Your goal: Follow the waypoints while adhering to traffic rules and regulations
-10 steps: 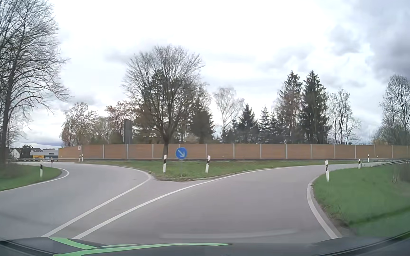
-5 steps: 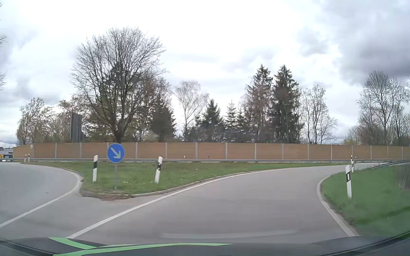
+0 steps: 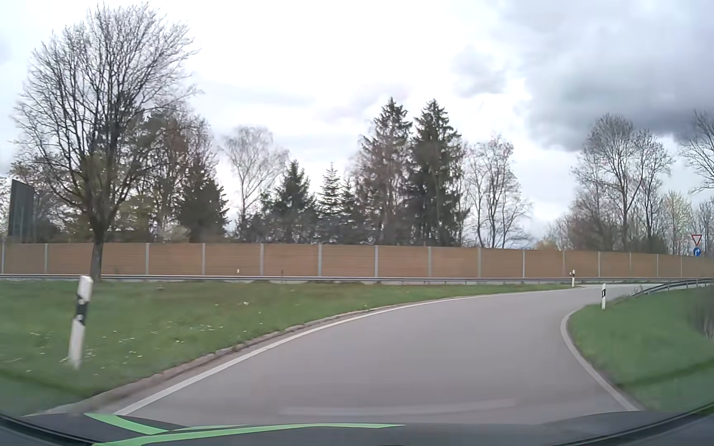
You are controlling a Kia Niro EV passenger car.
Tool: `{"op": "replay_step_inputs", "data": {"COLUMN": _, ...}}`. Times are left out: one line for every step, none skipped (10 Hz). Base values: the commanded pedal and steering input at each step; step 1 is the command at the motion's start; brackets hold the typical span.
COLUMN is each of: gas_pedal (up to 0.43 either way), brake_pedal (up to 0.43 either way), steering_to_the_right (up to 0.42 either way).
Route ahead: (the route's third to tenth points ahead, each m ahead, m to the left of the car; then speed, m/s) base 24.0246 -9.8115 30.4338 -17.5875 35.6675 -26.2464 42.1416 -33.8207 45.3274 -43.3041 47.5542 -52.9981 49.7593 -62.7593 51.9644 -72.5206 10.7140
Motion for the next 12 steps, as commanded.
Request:
{"op": "replay_step_inputs", "data": {"gas_pedal": 0.098, "brake_pedal": 0.000, "steering_to_the_right": 0.141}}
{"op": "replay_step_inputs", "data": {"gas_pedal": 0.098, "brake_pedal": 0.000, "steering_to_the_right": 0.141}}
{"op": "replay_step_inputs", "data": {"gas_pedal": 0.110, "brake_pedal": 0.000, "steering_to_the_right": 0.142}}
{"op": "replay_step_inputs", "data": {"gas_pedal": 0.110, "brake_pedal": 0.000, "steering_to_the_right": 0.143}}
{"op": "replay_step_inputs", "data": {"gas_pedal": 0.110, "brake_pedal": 0.000, "steering_to_the_right": 0.143}}
{"op": "replay_step_inputs", "data": {"gas_pedal": 0.110, "brake_pedal": 0.000, "steering_to_the_right": 0.143}}
{"op": "replay_step_inputs", "data": {"gas_pedal": 0.110, "brake_pedal": 0.000, "steering_to_the_right": 0.143}}
{"op": "replay_step_inputs", "data": {"gas_pedal": 0.110, "brake_pedal": 0.000, "steering_to_the_right": 0.143}}
{"op": "replay_step_inputs", "data": {"gas_pedal": 0.110, "brake_pedal": 0.000, "steering_to_the_right": 0.143}}
{"op": "replay_step_inputs", "data": {"gas_pedal": 0.118, "brake_pedal": 0.000, "steering_to_the_right": 0.143}}
{"op": "replay_step_inputs", "data": {"gas_pedal": 0.118, "brake_pedal": 0.000, "steering_to_the_right": 0.144}}
{"op": "replay_step_inputs", "data": {"gas_pedal": 0.118, "brake_pedal": 0.000, "steering_to_the_right": 0.143}}
